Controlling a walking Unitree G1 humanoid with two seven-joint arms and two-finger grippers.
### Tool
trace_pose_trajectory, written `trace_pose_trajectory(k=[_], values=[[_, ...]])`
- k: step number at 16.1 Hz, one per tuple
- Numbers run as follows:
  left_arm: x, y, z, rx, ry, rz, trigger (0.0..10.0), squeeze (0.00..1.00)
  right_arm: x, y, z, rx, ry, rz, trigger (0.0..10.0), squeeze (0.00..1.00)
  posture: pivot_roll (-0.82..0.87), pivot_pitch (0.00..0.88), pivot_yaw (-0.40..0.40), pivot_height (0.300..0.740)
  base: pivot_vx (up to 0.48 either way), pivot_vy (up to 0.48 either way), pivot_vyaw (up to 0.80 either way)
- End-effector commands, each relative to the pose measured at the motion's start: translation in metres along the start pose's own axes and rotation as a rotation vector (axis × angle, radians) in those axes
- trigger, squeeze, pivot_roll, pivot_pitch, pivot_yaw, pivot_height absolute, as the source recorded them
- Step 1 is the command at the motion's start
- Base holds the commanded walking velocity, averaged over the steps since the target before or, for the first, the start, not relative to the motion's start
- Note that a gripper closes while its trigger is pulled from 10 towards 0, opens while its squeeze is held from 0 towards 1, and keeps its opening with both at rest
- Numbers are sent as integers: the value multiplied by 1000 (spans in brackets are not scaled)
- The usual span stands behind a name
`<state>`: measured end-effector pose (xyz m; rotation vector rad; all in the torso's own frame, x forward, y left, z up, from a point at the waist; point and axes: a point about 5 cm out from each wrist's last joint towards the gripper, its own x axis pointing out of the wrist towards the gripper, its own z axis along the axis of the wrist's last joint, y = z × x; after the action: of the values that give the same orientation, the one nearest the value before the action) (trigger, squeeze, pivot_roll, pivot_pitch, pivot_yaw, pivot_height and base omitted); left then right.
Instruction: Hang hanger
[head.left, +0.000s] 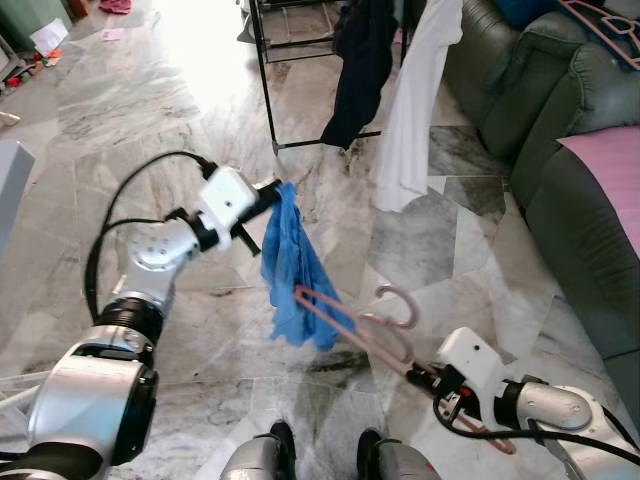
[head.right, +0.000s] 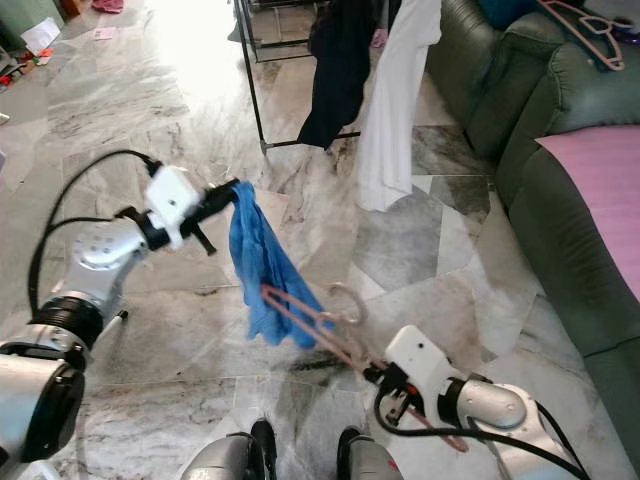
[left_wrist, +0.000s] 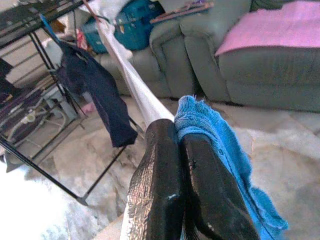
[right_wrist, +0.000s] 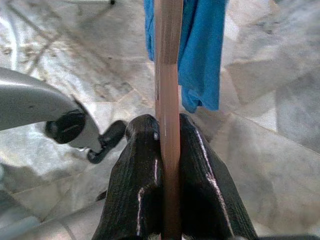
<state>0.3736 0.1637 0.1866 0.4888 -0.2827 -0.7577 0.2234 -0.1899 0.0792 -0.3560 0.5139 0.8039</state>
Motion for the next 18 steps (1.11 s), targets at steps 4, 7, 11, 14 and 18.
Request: trace_pose_trajectory(k=[4,7,11,14,18], values=[[-1,8,18,-21,-142,7,10000,0,13,-24,-16,160,-52,-159,10000,0,-148,226,74,740,0,0,0],[7,-4,22,-38,-192,-30,10000,0,22,-23,-15,180,-68,-138,10000,0,-138,221,69,740,0,0,0],[12,-17,21,-51,-201,-69,10000,0,29,-17,-11,175,-88,-76,10000,0,-140,222,65,740,0,0,0],[11,-19,12,-24,-126,-62,10000,0,21,-17,-20,103,-16,-84,10000,0,-152,224,70,740,0,0,0],[6,-17,2,-27,-55,-44,10000,0,4,-33,-18,103,-56,-226,10000,0,-162,224,74,740,0,0,0]])
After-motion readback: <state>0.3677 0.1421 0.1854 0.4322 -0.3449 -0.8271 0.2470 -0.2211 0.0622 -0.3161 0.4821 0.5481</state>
